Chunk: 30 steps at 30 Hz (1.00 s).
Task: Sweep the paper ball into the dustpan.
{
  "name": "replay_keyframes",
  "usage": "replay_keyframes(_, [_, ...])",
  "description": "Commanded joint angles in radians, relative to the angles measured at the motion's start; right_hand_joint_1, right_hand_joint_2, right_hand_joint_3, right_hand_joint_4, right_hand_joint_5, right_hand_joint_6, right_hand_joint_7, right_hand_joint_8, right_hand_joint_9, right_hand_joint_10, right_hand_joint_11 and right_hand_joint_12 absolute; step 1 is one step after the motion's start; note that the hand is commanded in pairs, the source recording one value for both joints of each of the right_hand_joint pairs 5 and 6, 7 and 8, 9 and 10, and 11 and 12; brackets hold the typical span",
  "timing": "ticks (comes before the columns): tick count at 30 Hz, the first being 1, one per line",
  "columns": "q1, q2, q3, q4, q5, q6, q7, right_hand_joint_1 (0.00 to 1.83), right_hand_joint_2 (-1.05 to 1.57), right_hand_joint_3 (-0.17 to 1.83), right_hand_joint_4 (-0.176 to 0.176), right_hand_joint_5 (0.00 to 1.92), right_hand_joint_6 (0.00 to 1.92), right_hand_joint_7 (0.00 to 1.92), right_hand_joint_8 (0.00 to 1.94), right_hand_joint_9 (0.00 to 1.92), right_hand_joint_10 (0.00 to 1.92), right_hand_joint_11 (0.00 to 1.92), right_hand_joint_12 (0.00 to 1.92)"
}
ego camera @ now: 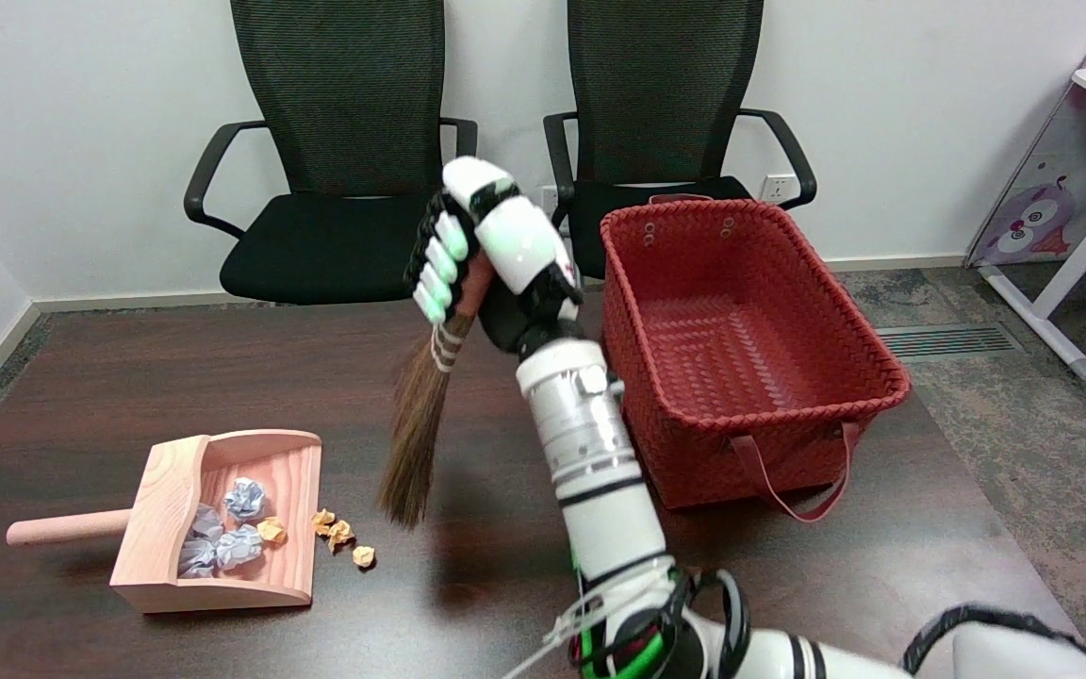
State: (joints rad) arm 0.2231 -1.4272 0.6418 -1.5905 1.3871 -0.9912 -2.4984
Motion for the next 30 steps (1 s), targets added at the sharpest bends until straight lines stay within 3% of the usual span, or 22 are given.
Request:
replay_keyframes(1, [-0.421,-0.287,0.136,0.012,-0.317,-0.026,-0.066,0.45,1.48,1.04,0.024,1.92,1.92,1.92,1.92,1.92,1.92,1.92,1.92])
replay_keyframes(11, [-0.66,-0.51,0.256,0.056,-0.731,0.033,-0.066,0.45,1.45,1.1,0.024,1.92,1.92,1.92,1.92,1.92,1.92,1.92,1.92])
replay_keyframes(17, [-0.722,-0.602,0.342,0.048,-1.003,0.235,-0.066,0.46,1.48,1.09,0.027,1.92,1.92,1.92,1.92,1.92,1.92,1.92,1.92])
replay_keyframes(22, [-0.73,-0.677,0.408,0.081,-1.218,0.31,-0.066,0.45,1.52,1.08,0.031,1.92,1.92,1.92,1.92,1.92,1.92,1.92,1.92])
replay_keyframes(30, [-0.615,-0.699,0.454,0.107,-1.368,0.511,-0.066,0.49,1.57,1.01,0.038,1.92,1.92,1.92,1.92,1.92,1.92,1.92,1.92])
